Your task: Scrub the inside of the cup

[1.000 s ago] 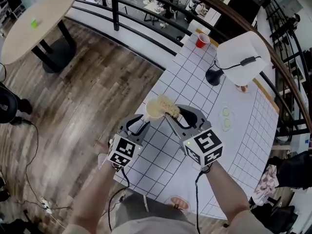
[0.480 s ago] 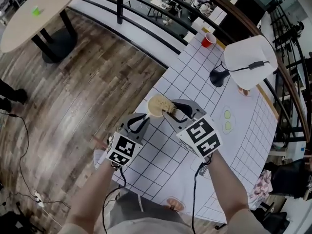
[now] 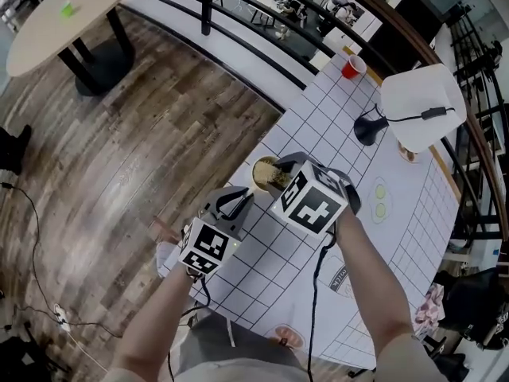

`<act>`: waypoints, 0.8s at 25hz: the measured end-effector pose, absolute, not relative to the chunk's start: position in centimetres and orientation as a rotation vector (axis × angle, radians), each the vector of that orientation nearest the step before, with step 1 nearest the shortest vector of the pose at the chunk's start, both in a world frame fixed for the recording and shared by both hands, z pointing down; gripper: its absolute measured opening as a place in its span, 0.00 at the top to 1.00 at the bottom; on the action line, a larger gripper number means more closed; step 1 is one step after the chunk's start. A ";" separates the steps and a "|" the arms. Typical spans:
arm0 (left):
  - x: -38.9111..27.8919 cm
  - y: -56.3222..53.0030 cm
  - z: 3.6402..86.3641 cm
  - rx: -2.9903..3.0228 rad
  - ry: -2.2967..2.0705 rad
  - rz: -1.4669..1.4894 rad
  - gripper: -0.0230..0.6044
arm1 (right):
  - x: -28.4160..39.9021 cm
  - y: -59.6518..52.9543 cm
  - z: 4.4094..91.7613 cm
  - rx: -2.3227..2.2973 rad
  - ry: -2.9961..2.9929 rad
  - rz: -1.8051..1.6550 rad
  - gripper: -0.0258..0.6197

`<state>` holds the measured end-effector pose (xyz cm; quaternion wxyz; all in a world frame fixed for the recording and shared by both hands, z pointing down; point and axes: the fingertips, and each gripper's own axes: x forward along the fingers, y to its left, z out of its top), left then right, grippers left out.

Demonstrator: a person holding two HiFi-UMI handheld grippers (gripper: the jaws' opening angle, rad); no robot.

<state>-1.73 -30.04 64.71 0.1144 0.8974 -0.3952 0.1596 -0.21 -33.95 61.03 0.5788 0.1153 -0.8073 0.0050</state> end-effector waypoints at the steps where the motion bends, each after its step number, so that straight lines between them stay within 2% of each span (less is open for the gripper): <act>1: -1.7 -30.1 64.6 2.636 -1.161 0.457 0.88 | -0.3 -34.0 61.5 0.246 -1.870 0.017 0.76; 12: -1.3 -30.2 64.8 2.625 -1.170 0.424 0.88 | -0.8 -34.4 65.4 0.146 -1.826 0.136 0.78; 16: -1.2 -29.9 65.1 2.604 -1.147 0.439 0.88 | -0.5 -33.8 63.7 0.100 -1.889 0.250 0.78; 20: -1.1 -29.9 65.0 2.617 -1.126 0.437 0.88 | -0.7 -34.0 60.9 0.171 -1.895 0.103 0.77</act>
